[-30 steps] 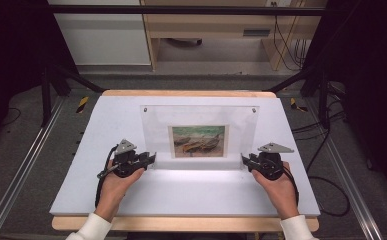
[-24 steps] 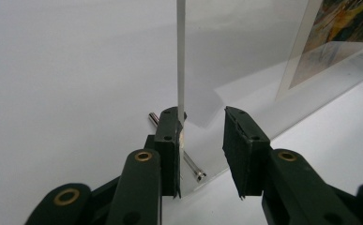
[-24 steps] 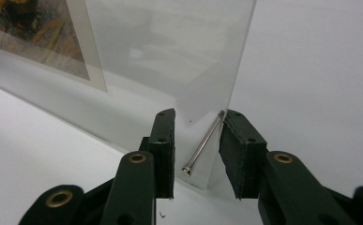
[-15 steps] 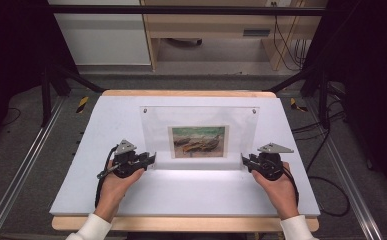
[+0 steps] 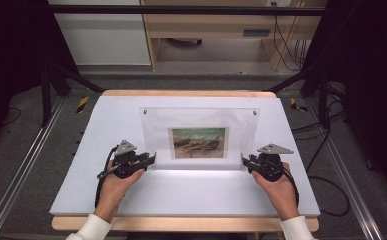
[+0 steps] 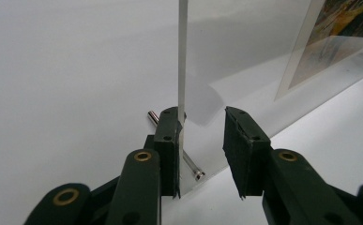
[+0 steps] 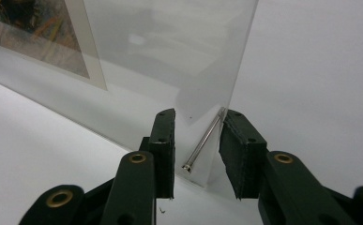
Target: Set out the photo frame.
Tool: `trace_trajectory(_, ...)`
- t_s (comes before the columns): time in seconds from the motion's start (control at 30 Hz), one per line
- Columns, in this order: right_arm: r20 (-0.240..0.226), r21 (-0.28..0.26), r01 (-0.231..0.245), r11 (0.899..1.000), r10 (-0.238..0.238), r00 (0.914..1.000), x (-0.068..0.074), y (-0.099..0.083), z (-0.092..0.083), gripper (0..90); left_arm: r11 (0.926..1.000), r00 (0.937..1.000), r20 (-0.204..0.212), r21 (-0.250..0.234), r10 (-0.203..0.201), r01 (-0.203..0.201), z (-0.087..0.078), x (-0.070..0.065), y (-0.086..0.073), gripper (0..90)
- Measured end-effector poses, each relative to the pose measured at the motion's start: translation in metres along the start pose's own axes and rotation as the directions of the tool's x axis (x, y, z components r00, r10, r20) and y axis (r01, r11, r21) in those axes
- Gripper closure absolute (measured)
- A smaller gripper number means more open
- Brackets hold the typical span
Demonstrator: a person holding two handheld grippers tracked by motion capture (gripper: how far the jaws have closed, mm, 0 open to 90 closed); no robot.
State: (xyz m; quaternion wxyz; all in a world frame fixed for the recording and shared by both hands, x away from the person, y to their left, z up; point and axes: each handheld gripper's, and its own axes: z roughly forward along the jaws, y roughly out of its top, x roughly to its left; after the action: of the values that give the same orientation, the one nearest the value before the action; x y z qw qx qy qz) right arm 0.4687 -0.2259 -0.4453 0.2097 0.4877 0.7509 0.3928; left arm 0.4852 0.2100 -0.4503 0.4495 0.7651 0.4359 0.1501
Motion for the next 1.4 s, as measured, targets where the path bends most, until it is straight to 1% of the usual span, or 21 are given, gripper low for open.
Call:
trace_trajectory(0.33,0.000,0.002,-0.005,1.000,0.005,1.0000,0.0006,-0.0009,-0.0002,66.6,1.0000,1.0000,0.000,-0.002,0.004,-0.004,-0.0005,-0.0004,-0.0005,65.9)
trace_trajectory(0.5,-0.001,0.000,0.012,1.000,-0.012,0.9999,-0.0002,-0.0015,-0.0002,66.7,1.0000,1.0000,-0.001,-0.003,0.008,-0.008,-0.0008,-0.0012,-0.0008,65.8)
trace_trajectory(0.83,0.001,-0.002,0.015,1.000,-0.015,0.9999,0.0008,-0.0027,-0.0008,66.8,0.9999,0.9999,-0.003,-0.005,0.015,-0.015,-0.0015,-0.0022,-0.0013,65.5)
trace_trajectory(1.07,0.004,-0.006,0.026,1.000,-0.026,0.9996,0.0004,-0.0032,-0.0004,66.1,0.9998,0.9998,-0.007,-0.007,0.016,-0.016,-0.0013,-0.0027,-0.0014,65.2)
trace_trajectory(1.27,0.001,-0.009,0.023,1.000,-0.023,0.9997,0.0004,-0.0035,-0.0003,65.5,0.9996,0.9996,-0.010,-0.008,0.026,-0.026,-0.0010,-0.0027,-0.0016,65.2)
trace_trajectory(1.37,-0.004,-0.010,0.016,1.000,-0.016,0.9999,0.0005,-0.0037,-0.0003,65.3,0.9997,0.9998,-0.006,-0.013,0.021,-0.021,-0.0007,-0.0019,-0.0019,65.4)
trace_trajectory(1.4,-0.004,-0.012,0.021,1.000,-0.021,0.9998,0.0003,-0.0037,-0.0002,65.2,0.9997,0.9998,-0.003,-0.014,0.020,-0.020,-0.0006,-0.0015,-0.0019,65.4)
